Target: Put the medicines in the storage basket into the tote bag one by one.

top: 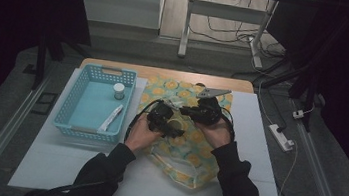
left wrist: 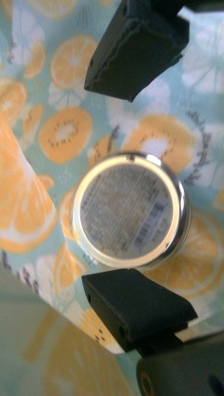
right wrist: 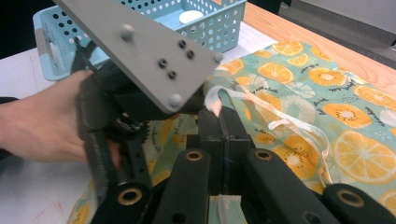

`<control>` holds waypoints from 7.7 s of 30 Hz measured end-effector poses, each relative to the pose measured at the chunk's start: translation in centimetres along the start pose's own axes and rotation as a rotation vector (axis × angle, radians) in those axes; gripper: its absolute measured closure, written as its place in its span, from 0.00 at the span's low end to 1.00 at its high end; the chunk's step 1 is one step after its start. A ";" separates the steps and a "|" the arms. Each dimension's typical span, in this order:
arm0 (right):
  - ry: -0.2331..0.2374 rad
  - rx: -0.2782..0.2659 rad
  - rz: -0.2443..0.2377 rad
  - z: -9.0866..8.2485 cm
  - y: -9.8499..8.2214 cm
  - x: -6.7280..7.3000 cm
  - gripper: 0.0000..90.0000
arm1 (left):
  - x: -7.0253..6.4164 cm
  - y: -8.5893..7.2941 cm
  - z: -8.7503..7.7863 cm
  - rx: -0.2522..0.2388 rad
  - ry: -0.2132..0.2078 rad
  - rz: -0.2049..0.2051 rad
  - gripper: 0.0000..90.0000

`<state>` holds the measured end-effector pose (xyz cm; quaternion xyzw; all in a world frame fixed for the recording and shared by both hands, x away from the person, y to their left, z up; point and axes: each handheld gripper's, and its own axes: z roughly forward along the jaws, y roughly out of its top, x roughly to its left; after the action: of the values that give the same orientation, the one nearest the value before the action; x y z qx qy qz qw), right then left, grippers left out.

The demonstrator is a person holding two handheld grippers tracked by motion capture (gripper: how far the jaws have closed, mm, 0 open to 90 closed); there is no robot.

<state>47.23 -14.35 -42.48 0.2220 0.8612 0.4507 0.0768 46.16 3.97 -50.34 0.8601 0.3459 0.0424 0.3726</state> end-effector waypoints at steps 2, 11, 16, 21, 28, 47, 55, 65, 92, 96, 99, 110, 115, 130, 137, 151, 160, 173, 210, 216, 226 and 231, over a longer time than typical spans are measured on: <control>-0.001 -0.001 0.000 0.0 0.0 0.0 1.00 | -0.2 0.1 -0.3 -0.002 -0.017 -0.005 0.06; -0.002 -0.003 0.001 -0.2 0.0 -0.1 1.00 | -1.0 0.0 -2.4 -0.015 -0.064 -0.007 0.00; -0.002 -0.004 0.000 -0.2 0.0 -0.1 1.00 | -0.9 -0.2 -4.0 -0.031 -0.083 -0.010 0.00; -0.001 -0.003 0.000 -0.2 0.0 -0.1 1.00 | -0.7 -0.5 -5.6 -0.046 -0.104 -0.025 0.00; 0.000 -0.006 -0.001 -0.2 0.0 0.0 1.00 | 0.1 -1.0 -8.0 -0.054 -0.062 -0.017 0.00; -0.001 -0.004 0.000 -0.2 0.0 0.0 1.00 | 4.1 -4.3 -13.8 -0.076 0.073 -0.067 0.00; 0.002 -0.007 0.001 -0.2 0.0 0.0 1.00 | 6.5 -5.9 -15.5 -0.069 0.163 -0.126 0.00; 0.004 -0.004 0.000 -0.2 0.0 0.1 1.00 | 9.3 -7.5 -16.1 -0.021 0.191 -0.208 0.00; 0.001 0.000 -0.005 -0.1 0.0 0.2 1.00 | 12.9 -9.5 -11.3 0.266 0.245 -0.208 0.00; 0.002 0.002 -0.005 0.0 0.0 0.3 1.00 | 12.9 -9.6 -10.8 0.317 0.233 -0.217 0.03; 0.002 0.001 -0.007 0.0 0.0 0.3 1.00 | 12.6 -9.5 -10.5 0.354 0.242 -0.190 0.12; 0.003 0.000 -0.009 -0.1 0.0 0.3 1.00 | 12.2 -9.5 -10.6 0.352 0.236 -0.167 0.60; 0.003 0.001 -0.011 -0.1 0.0 0.3 1.00 | 12.2 -9.4 -10.7 0.351 0.230 -0.192 0.76; 0.002 -0.004 -0.011 -0.1 0.1 0.4 1.00 | 12.2 -9.2 -11.4 0.316 0.274 -0.226 0.79; 0.002 -0.006 -0.015 -0.2 0.1 0.3 1.00 | 12.0 -8.8 -13.0 0.211 0.274 -0.238 0.79; 0.004 -0.014 -0.013 -0.3 0.1 0.3 1.00 | 10.3 -7.0 -16.6 0.089 0.260 -0.195 0.79; 0.004 -0.018 -0.015 -0.4 0.1 0.3 1.00 | 8.5 -6.2 -18.2 0.055 0.211 -0.177 0.79; 0.002 -0.024 -0.011 -0.5 0.1 0.3 1.00 | 5.2 -5.4 -18.5 0.035 0.130 -0.123 0.79; 0.001 -0.045 -0.021 -0.9 0.4 0.6 1.00 | -0.8 0.3 -8.1 0.100 -0.041 0.011 0.79; 0.003 -0.044 -0.018 -0.8 0.4 0.7 1.00 | -0.7 1.5 -6.5 0.100 -0.040 0.002 0.79; 0.002 -0.038 -0.018 -0.7 0.4 0.6 1.00 | -0.4 2.6 -4.4 0.066 -0.032 -0.006 0.79; 0.000 -0.031 -0.017 -0.6 0.3 0.6 1.00 | -0.1 2.8 -3.6 0.043 -0.017 -0.006 0.79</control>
<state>46.61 -14.33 -41.86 0.2134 0.8561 0.4632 0.0838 46.48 4.75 -45.88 0.8673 0.3460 0.0265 0.3570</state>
